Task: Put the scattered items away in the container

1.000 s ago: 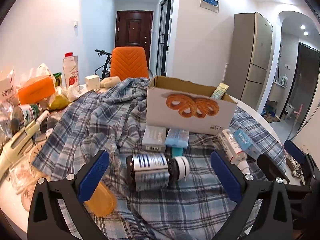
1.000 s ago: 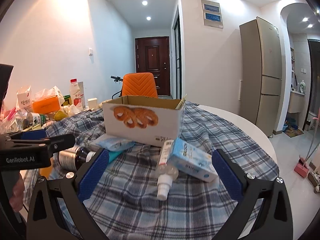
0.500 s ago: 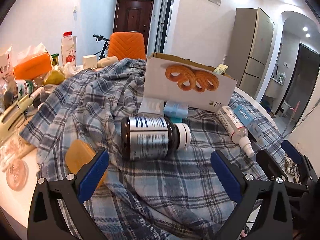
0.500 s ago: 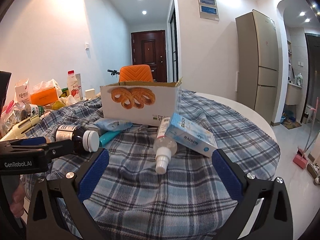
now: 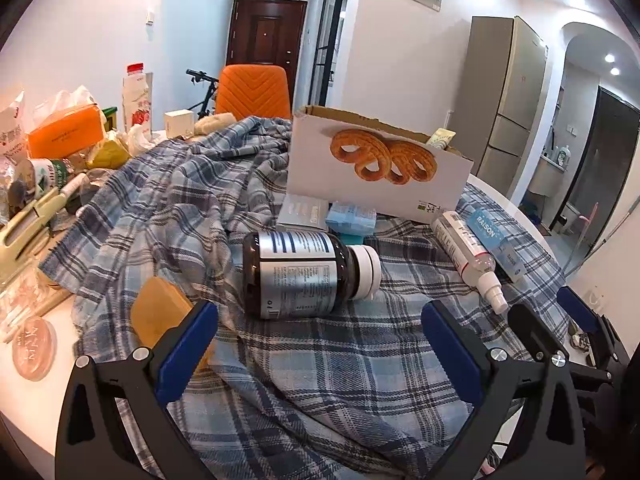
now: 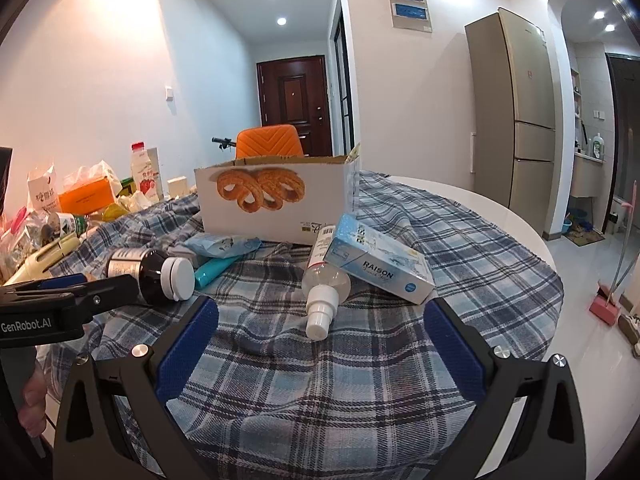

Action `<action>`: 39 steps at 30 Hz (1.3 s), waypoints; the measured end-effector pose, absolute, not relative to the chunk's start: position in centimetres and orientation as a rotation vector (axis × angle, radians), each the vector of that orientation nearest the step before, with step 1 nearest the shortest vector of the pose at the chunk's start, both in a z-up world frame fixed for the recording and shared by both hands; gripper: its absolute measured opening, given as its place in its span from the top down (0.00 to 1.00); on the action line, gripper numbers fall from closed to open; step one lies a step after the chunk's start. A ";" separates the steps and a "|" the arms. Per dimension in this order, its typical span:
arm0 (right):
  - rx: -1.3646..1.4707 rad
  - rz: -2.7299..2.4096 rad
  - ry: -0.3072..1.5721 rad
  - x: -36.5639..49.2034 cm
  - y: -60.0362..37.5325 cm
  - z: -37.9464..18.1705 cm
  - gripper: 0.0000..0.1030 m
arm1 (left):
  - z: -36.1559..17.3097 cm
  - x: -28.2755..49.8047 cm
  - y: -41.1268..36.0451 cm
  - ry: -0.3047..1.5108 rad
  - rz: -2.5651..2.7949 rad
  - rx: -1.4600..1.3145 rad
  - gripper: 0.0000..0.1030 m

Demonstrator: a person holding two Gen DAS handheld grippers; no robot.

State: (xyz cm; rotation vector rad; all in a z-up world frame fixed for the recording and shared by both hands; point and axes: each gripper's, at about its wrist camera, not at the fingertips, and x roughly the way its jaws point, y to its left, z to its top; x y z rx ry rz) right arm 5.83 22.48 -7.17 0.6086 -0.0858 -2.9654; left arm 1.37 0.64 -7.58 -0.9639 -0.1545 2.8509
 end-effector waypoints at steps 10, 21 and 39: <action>0.613 -2.947 -0.144 7.8 23.0 -5.8 0.01 | -5.1 4.5 1.1 -0.107 2.879 -0.896 0.00; 0.571 -2.974 -0.132 9.2 23.5 -5.4 0.01 | -5.4 5.3 1.7 -0.099 2.856 -0.950 0.00; 0.608 -2.965 -0.137 8.9 23.4 -6.0 0.01 | -5.9 5.1 1.2 -0.154 2.839 -0.965 0.00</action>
